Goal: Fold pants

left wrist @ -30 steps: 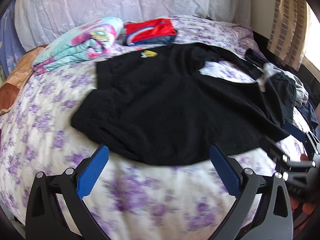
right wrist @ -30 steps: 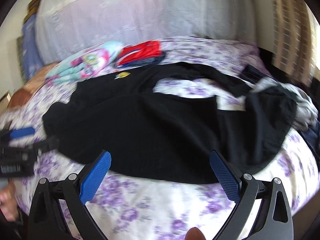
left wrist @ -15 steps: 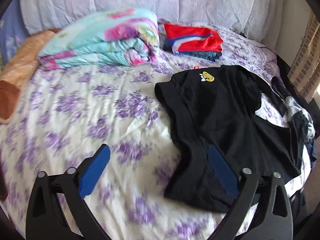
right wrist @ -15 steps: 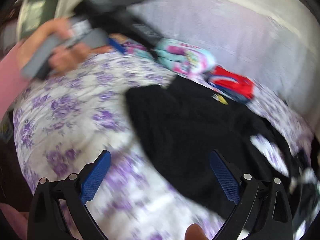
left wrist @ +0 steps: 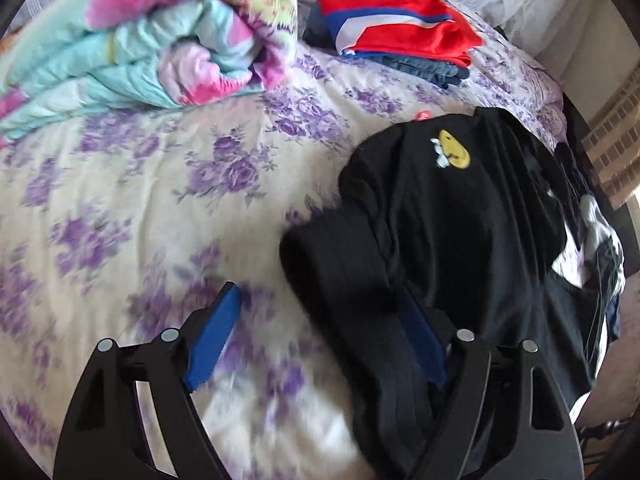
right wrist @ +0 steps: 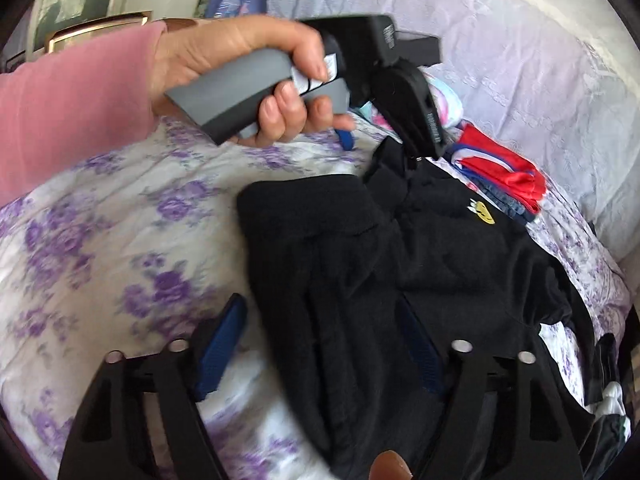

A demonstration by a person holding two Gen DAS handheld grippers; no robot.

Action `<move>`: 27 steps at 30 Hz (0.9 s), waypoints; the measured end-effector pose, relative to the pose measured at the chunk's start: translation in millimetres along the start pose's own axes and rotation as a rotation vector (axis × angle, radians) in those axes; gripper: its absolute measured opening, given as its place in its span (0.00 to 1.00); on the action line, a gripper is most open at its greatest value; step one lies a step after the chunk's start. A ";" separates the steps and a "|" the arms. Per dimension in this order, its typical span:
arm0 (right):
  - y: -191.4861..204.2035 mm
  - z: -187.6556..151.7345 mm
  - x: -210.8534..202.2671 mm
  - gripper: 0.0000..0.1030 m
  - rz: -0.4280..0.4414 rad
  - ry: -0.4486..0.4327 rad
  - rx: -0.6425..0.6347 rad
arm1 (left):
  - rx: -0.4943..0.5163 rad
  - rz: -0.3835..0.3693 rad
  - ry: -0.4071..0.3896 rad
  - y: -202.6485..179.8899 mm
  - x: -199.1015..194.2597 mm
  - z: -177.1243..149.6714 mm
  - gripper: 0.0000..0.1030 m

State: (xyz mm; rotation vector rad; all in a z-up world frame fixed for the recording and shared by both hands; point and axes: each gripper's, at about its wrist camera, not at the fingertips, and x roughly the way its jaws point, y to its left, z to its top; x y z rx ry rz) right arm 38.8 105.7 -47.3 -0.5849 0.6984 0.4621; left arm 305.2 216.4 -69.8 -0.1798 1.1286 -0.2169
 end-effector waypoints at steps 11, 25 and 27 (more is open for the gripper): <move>13.3 29.2 -25.4 0.11 -0.019 -0.074 -0.037 | -0.015 -0.092 -0.129 15.4 -36.9 -4.9 0.06; 78.6 61.8 -27.4 0.63 0.351 -0.155 -0.078 | -0.224 0.269 -0.193 156.2 -106.8 -78.6 0.19; 51.4 48.6 -40.3 0.64 0.382 -0.164 -0.013 | -0.300 0.246 -0.185 178.2 -110.5 -91.0 0.35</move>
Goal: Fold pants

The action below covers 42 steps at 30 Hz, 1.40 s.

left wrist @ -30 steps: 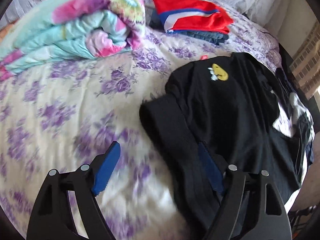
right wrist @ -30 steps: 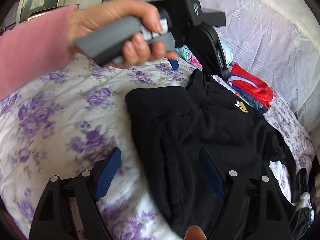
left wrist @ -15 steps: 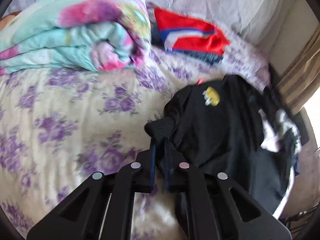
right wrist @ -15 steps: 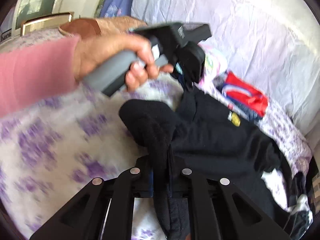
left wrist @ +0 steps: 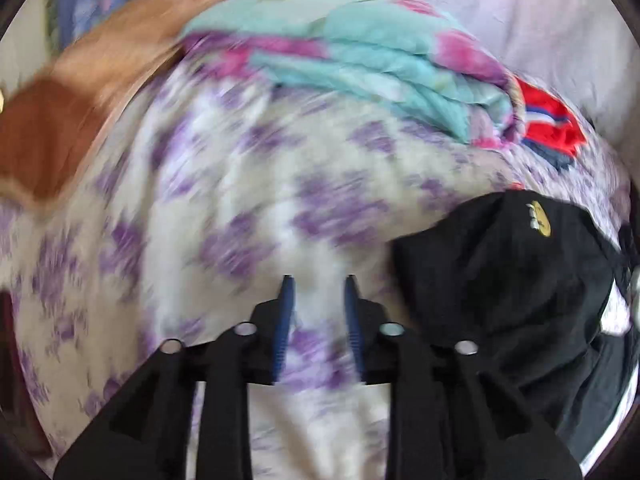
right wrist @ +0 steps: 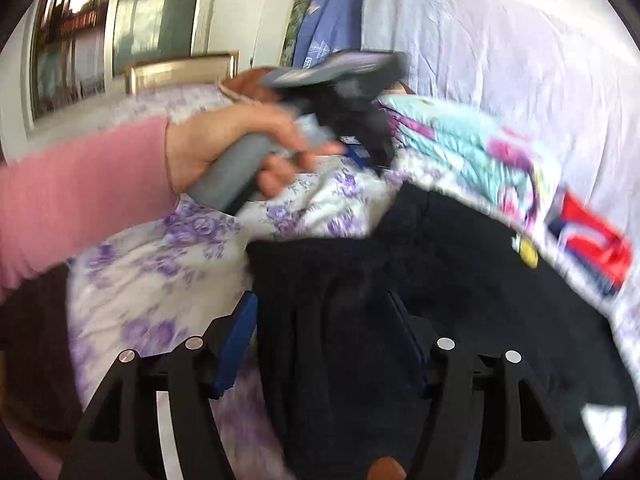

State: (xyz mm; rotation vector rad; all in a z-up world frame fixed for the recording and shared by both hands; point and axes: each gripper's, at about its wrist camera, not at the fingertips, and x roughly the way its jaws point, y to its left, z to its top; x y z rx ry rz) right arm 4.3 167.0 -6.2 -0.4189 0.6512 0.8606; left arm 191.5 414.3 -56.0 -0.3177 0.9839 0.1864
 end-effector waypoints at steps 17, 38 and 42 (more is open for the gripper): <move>-430.0 -214.7 -149.5 0.71 -0.628 0.034 1.128 | 0.423 -0.288 -0.062 -257.0 -46.5 -94.7 0.87; -606.3 -123.3 -129.2 0.71 -0.735 -0.243 0.980 | 0.373 -0.348 0.014 -245.2 -5.7 -102.8 0.87; -604.9 -114.6 -112.2 0.80 -0.896 -0.076 0.753 | 0.358 -0.330 -0.003 -239.9 -7.5 -102.4 0.87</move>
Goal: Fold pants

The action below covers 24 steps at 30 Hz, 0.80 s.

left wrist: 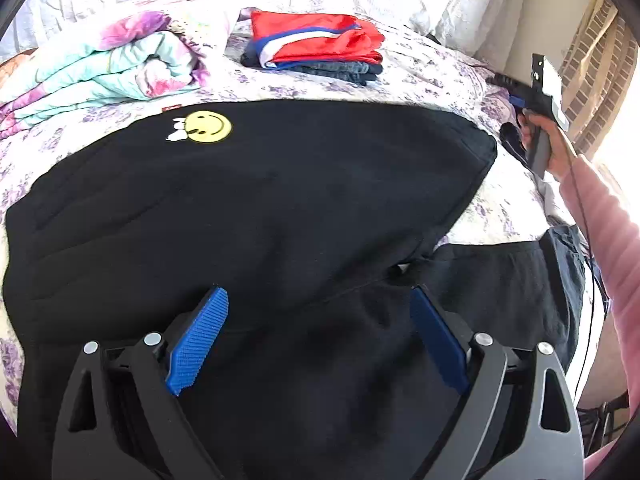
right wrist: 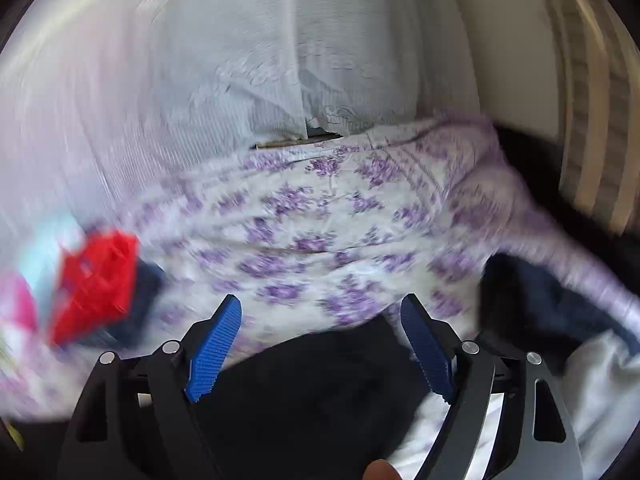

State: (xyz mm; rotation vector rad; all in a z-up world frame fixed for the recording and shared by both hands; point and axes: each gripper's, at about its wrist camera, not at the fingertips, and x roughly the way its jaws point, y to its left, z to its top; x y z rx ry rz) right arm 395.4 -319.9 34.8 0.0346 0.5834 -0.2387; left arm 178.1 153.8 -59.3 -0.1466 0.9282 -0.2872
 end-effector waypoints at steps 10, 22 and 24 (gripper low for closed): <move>-78.0 -74.5 -77.4 0.80 0.114 0.160 0.126 | 0.020 -0.004 -0.006 -5.0 -3.3 -0.5 0.88; -18.2 -89.9 -155.5 0.83 0.216 0.266 -0.310 | 0.065 0.118 -0.117 13.9 -61.9 21.6 0.88; 20.5 -83.0 -154.2 0.83 0.289 0.293 -0.447 | 0.083 0.171 -0.113 32.9 -73.7 32.7 0.88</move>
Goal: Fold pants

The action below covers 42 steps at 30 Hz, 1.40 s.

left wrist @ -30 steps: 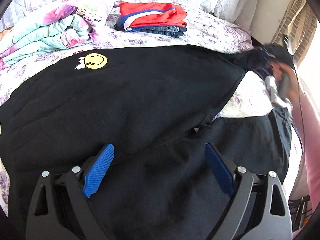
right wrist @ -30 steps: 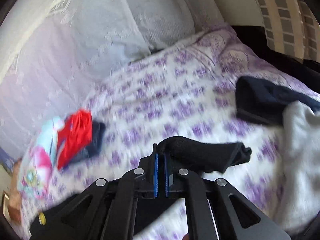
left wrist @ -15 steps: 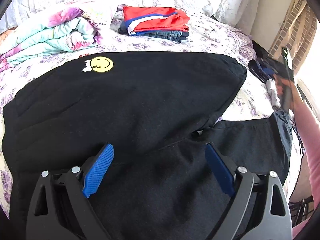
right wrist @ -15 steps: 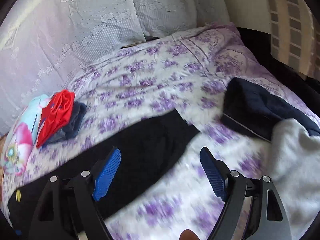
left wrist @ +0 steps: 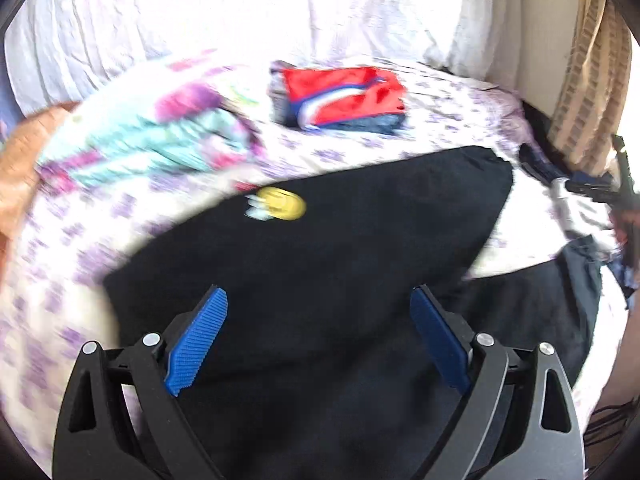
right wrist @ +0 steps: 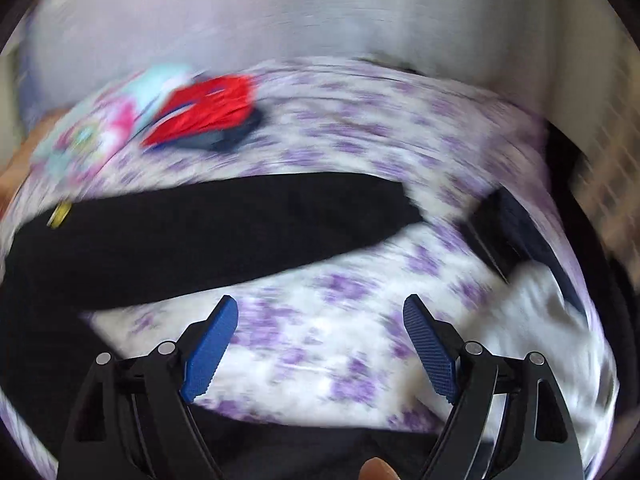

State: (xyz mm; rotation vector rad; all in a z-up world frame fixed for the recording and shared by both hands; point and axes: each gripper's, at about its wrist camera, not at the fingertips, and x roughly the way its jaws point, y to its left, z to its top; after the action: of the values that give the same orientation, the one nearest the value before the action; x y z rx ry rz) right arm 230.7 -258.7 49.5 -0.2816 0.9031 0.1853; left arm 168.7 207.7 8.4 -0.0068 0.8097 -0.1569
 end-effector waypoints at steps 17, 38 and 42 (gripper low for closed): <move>203.1 148.8 137.7 0.76 0.386 0.219 -0.618 | 0.018 -0.226 0.276 161.3 76.1 47.7 0.75; 260.6 164.8 194.3 0.03 0.398 0.394 -0.867 | 0.274 -0.487 0.485 151.0 141.2 55.6 0.12; 251.5 155.1 141.4 0.03 0.370 0.294 -0.838 | 0.291 -0.431 0.402 142.4 119.3 55.0 0.10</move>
State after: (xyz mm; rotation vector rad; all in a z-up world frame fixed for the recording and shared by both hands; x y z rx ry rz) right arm 362.9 34.5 -12.7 -0.9358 1.1305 0.8908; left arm 308.9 328.5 -49.0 0.1294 1.1733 -0.6996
